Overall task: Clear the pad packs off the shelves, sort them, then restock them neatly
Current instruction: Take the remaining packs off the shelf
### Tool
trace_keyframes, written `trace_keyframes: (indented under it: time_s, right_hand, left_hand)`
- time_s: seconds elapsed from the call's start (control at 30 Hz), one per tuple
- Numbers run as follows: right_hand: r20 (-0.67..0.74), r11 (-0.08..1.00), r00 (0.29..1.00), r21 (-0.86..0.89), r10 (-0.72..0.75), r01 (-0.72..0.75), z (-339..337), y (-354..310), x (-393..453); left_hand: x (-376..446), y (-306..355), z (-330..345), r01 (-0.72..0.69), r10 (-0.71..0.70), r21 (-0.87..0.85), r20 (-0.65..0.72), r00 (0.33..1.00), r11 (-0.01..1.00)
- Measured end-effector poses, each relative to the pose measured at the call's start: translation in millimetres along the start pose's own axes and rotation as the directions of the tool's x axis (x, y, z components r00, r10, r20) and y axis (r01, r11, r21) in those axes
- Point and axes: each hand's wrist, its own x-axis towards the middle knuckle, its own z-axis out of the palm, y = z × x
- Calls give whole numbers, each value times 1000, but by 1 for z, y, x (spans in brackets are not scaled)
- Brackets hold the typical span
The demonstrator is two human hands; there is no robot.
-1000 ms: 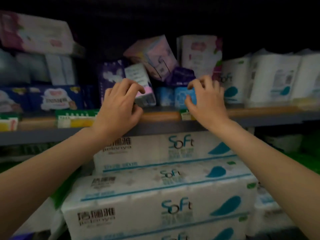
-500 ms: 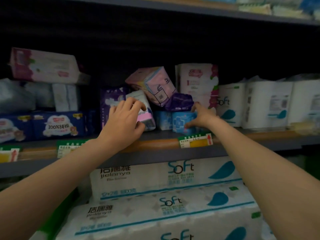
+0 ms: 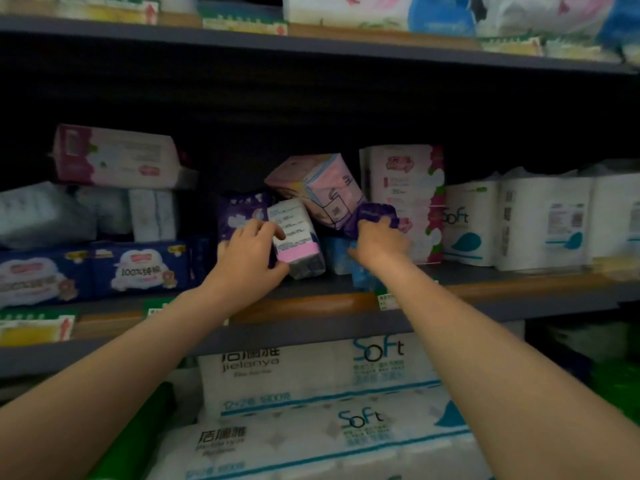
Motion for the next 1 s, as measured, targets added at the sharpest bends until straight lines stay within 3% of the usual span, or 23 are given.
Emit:
trace_keyframes:
  time_s: [0.17,0.23,0.33,0.43,0.53,0.6,0.67,0.73,0.83,0.93,1.0]
  right_hand:
    - [-8,991,1000,134,-9,10,-12,15,8]
    - [83,985,996,171,23,-37,-12,9,11]
    - [193,996,981,89,7,-24,0,-8,5]
    - [57,999,998,-25,30,-28,11,-12,-4]
    - [10,989,997,126,-76,75,3,2,-2]
    - [54,918,956,297,-290,262,-15,6,-8]
    - [68,818,862,361,-502,448,-35,-3,-21]
    - [54,747,776,321,-628,582,-47,-19,-32]
    - [3,619,664,365,-748,695,-57,-48,-46]
    - [-49,541,668,546,-742,640,-58,-69,-50]
    - [-201,492,736,628,-647,604,-58,-75,-43]
  left_hand:
    - [1,-12,-6,34,-34,-23,-10,999,999]
    - [1,-14,-7,58,-58,-17,-14,998,998]
    - [-2,-15,-6,34,-34,13,-2,999,999]
    - [-6,-17,-6,-31,32,44,-11,999,999]
    - [-6,-21,-8,-64,65,25,-34,997,998]
    - [-3,-26,-12,-91,90,-35,-27,996,995]
    - [2,-31,-20,-168,171,-75,45,984,983]
    - [9,-32,-31,-245,244,-24,198,949,969]
    - [24,-30,-53,-265,232,37,380,895,964]
    - [32,-39,-69,-199,176,15,408,896,980]
    - [30,-54,-75,-127,90,65,408,909,990]
